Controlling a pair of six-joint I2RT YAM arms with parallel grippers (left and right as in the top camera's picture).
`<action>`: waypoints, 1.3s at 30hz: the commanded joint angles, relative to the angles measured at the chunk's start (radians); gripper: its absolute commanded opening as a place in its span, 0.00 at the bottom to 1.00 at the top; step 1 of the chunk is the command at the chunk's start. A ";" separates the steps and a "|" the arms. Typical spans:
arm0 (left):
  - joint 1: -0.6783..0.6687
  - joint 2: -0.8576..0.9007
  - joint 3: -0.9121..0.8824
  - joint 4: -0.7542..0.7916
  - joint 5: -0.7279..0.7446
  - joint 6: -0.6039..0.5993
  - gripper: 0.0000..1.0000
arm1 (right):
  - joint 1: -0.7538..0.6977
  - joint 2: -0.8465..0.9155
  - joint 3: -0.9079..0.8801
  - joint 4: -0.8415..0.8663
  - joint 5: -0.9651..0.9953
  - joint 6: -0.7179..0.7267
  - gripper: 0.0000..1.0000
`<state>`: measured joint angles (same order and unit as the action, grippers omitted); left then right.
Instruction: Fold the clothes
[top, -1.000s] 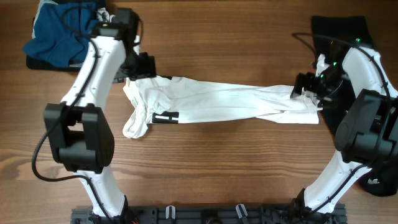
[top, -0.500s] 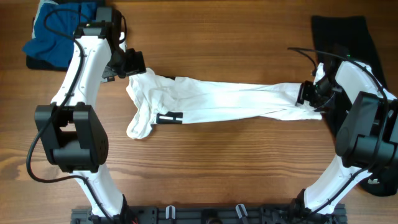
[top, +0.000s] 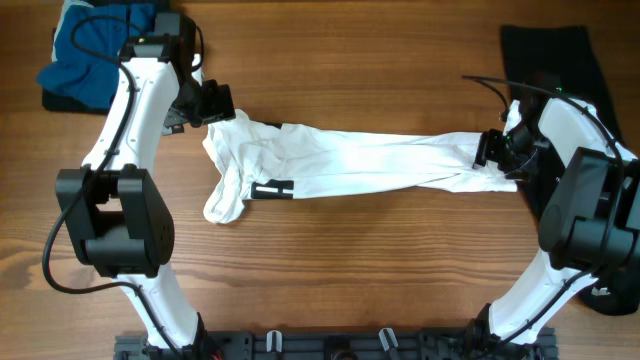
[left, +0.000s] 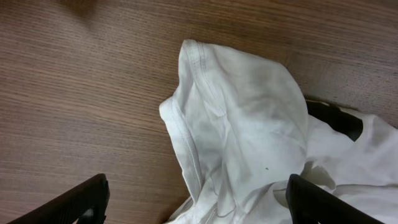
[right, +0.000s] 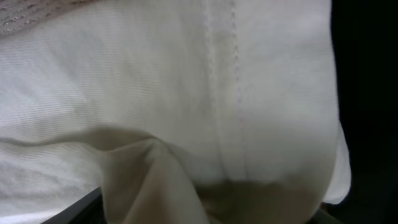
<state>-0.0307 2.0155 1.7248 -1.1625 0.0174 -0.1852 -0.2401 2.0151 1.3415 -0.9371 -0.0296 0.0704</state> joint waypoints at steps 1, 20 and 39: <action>0.000 -0.018 -0.005 -0.005 0.013 -0.010 0.91 | 0.014 -0.073 -0.015 -0.003 -0.024 -0.003 0.72; 0.000 -0.018 -0.005 -0.031 0.016 -0.010 0.91 | 0.010 -0.116 -0.029 0.088 0.052 -0.023 0.88; 0.000 -0.018 -0.005 -0.032 0.016 -0.010 0.91 | 0.010 0.073 -0.098 0.195 -0.100 -0.018 0.62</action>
<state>-0.0307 2.0155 1.7248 -1.1931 0.0219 -0.1856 -0.2317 2.0064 1.3102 -0.7761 -0.0059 0.0551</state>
